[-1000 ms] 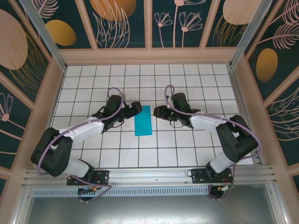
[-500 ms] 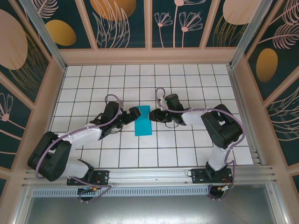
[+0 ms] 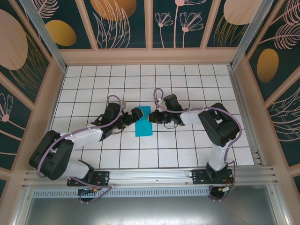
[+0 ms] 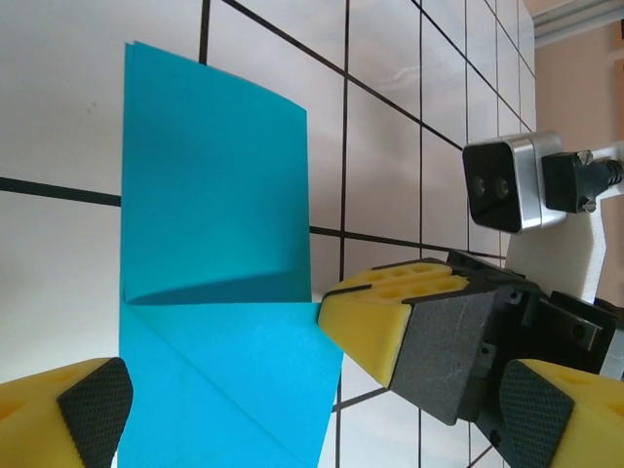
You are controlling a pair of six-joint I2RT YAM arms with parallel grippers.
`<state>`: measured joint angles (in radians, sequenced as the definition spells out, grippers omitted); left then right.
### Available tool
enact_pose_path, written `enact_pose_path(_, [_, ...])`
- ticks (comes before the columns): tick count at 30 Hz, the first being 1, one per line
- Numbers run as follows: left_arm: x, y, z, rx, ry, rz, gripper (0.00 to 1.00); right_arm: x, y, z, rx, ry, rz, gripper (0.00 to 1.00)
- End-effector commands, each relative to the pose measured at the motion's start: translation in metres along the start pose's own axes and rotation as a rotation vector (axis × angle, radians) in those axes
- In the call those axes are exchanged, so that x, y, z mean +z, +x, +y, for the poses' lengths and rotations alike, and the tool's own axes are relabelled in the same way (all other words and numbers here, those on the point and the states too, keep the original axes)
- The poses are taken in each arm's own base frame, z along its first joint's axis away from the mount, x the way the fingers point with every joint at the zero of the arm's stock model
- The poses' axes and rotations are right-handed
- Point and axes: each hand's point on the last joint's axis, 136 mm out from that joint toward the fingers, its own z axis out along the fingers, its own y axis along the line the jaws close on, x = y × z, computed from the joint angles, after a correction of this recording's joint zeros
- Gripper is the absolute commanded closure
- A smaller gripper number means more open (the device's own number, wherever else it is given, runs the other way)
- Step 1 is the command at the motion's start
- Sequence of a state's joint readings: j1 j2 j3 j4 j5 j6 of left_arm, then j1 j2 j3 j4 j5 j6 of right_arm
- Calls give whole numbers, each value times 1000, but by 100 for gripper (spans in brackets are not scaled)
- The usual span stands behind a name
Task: Fold a paper plane with a square sheet of paper (pick it up from the middle)
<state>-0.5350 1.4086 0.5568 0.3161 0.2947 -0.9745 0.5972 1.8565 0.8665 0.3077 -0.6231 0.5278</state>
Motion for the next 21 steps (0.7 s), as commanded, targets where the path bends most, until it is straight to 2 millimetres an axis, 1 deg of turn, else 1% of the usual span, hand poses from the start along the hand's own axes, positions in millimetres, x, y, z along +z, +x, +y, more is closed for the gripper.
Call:
enact_pose_path(1, [4, 5, -4, -2, 50, 27, 1, -1, -9, 5, -31, -30, -29, 92])
enact_pose_path(6, [9, 11, -4, -9, 69, 64, 1, -10, -13, 8, -29, -48, -66, 93])
enact_pose_path(11, [18, 16, -3, -21, 69, 108, 3, -13, -15, 5, -9, -47, -82, 93])
enact_pose_path(14, [22, 17, -4, -26, 75, 123, 7, -14, -16, 2, 7, -37, -90, 93])
enact_pose_path(21, [31, 18, -2, -27, 63, 149, 23, -15, -13, -1, 20, -37, -85, 93])
